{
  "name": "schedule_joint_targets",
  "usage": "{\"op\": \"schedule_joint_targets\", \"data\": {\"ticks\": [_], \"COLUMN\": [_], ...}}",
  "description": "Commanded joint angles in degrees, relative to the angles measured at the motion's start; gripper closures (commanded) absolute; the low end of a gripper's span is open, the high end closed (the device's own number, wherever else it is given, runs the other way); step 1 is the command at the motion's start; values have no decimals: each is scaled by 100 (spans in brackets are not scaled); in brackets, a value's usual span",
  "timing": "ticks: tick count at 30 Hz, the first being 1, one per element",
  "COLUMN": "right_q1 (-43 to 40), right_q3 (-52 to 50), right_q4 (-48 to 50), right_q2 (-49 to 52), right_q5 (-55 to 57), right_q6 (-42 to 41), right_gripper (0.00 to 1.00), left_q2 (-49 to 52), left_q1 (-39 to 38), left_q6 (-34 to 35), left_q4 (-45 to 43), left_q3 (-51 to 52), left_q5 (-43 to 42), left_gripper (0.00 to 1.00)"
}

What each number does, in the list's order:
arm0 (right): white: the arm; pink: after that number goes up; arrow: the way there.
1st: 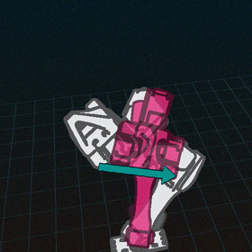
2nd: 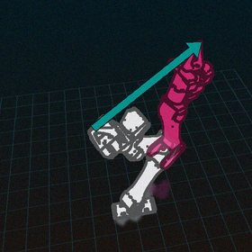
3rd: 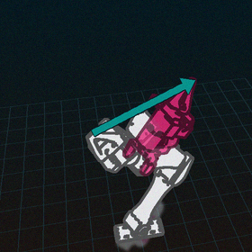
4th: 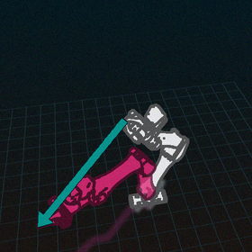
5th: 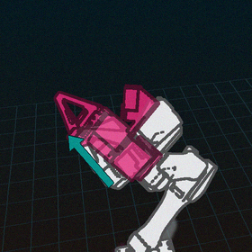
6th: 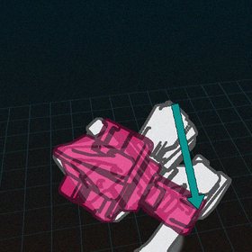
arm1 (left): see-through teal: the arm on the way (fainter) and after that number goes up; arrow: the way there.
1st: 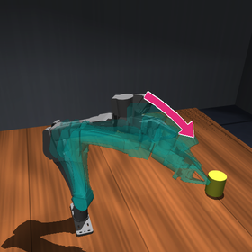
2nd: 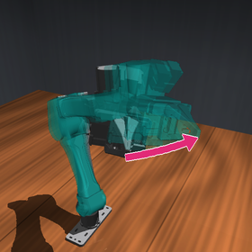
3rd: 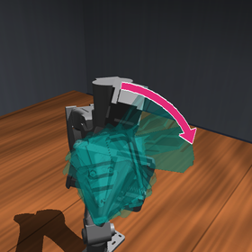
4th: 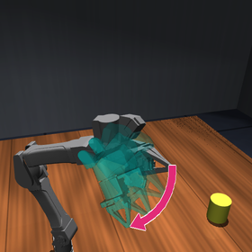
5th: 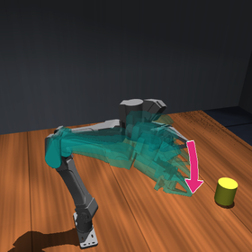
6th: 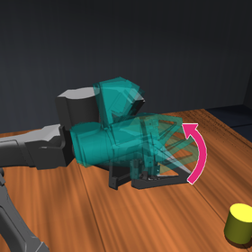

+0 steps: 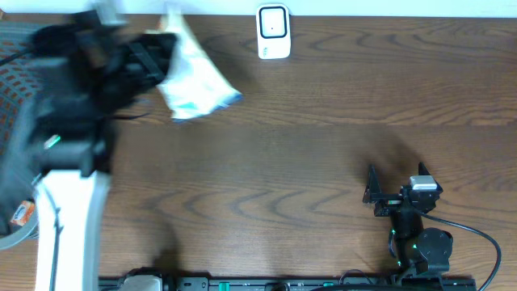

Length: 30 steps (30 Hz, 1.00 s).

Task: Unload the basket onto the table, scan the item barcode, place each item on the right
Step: 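Carry the snack bag out and drop it on the table center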

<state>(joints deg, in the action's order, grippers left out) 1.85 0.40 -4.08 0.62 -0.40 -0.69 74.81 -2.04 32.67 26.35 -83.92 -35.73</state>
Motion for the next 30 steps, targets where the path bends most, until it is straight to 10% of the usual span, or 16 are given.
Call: {"op": "schedule_joint_targets", "data": {"ticks": [1, 12, 16, 30], "right_q1": [-13, -13, -13, -13], "right_q3": [-9, -9, -9, -9], "right_q4": [-31, -31, -31, -31], "right_q2": [-31, -31, -31, -31], "right_q5": [9, 9, 7, 9], "right_q6": [-55, -55, -57, -55], "right_gripper": [1, 1, 1, 1], "left_q2": [680, 2789, 2940, 1410], "left_q1": [-804, -2358, -2494, -1213], "left_q6": [-568, -649, -702, -715], "left_q4": [-37, -313, -313, -284], "left_q3": [-52, -52, -52, -74], "left_q5": [-66, 229, 229, 188], "left_gripper": [93, 90, 46, 44]}}
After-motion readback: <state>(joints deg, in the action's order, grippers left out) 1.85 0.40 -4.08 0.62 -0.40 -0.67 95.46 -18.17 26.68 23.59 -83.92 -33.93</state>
